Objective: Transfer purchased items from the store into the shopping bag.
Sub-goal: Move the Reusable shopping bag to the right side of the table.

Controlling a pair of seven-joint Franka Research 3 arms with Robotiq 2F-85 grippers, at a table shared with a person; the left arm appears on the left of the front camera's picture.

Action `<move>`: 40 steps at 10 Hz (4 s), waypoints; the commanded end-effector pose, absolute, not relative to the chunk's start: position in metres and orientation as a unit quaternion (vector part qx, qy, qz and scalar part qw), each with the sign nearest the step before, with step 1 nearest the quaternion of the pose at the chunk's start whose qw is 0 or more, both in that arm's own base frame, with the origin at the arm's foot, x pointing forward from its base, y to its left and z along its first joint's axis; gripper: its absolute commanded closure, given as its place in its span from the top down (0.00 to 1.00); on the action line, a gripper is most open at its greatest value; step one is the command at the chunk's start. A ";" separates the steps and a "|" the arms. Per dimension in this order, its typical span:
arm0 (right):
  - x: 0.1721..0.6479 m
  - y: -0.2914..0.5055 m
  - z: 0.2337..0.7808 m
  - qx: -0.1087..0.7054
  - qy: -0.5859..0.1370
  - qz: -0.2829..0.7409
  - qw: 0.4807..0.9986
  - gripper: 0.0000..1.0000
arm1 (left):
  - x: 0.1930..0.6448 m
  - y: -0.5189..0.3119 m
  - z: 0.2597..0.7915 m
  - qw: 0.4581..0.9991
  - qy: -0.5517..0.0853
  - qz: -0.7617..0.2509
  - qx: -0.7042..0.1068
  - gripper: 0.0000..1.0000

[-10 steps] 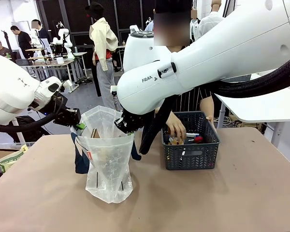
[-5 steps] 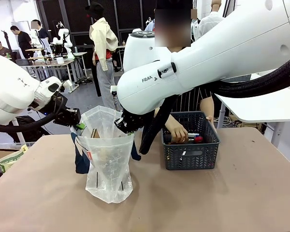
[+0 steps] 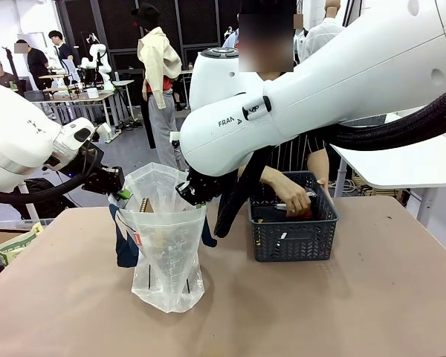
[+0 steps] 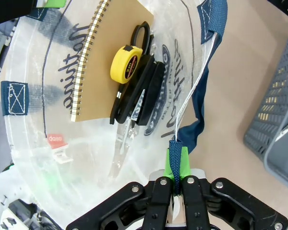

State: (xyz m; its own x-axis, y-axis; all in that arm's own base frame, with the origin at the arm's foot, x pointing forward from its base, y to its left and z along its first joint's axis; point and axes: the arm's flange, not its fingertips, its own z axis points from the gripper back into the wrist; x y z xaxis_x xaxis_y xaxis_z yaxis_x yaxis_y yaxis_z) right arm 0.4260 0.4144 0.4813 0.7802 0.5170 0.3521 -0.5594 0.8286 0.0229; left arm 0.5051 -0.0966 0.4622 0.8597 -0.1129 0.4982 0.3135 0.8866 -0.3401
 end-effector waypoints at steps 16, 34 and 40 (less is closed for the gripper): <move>0.425 0.413 0.483 0.063 -0.169 0.284 0.942 0.00 | 0.503 -0.095 0.464 0.941 -0.243 -0.112 -0.209 0.00; 0.425 0.413 0.483 0.063 -0.169 0.284 0.942 0.00 | 0.503 -0.095 0.464 0.941 -0.243 -0.112 -0.209 0.00; 0.425 0.413 0.483 0.063 -0.169 0.284 0.942 0.00 | 0.503 -0.095 0.464 0.941 -0.243 -0.112 -0.209 0.00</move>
